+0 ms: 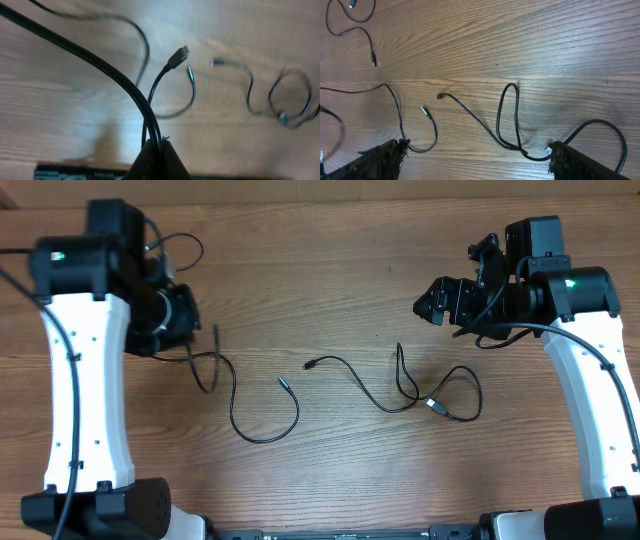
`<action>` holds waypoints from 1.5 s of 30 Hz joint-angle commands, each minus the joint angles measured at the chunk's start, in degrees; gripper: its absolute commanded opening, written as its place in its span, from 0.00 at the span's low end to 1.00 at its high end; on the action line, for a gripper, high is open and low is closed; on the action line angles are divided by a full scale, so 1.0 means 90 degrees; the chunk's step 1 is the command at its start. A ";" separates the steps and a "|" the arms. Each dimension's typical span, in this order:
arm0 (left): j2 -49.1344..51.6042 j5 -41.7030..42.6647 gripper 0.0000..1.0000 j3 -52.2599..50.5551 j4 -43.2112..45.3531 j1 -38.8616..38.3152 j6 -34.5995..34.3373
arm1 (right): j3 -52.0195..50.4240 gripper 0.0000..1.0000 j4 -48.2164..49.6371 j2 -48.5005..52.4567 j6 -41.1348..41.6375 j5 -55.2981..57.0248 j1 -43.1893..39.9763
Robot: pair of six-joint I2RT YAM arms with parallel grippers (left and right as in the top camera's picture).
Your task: Untangle cables
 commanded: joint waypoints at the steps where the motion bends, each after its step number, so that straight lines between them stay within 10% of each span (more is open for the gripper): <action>1: -0.0075 0.0146 0.04 -0.0444 -0.0044 -0.0308 0.0146 | -0.0015 0.93 0.0044 0.0005 0.0022 0.0061 0.0024; 15: -0.0073 0.0731 0.15 -0.1962 0.0170 -0.1433 0.0204 | -0.0015 0.94 0.0068 0.0032 0.0022 0.0061 0.0024; 20: -0.0073 0.0789 0.75 -0.2222 0.0665 -0.1843 0.0243 | -0.0015 0.94 0.0066 0.0032 0.0022 0.0058 0.0024; 26: -0.0073 0.0639 1.00 -0.2222 0.1569 -0.2130 0.0228 | -0.0015 0.95 0.0068 0.0032 0.0022 0.0058 0.0024; 31: -0.0073 -0.1195 1.00 -0.2222 0.1787 -0.2169 -0.1377 | -0.0015 0.98 0.0066 0.0032 0.0022 0.0058 0.0024; 45: -0.0070 -0.1236 1.00 -0.2222 0.1734 -0.2220 -0.1455 | -0.0015 0.98 0.0114 0.0034 0.0022 0.0061 0.0024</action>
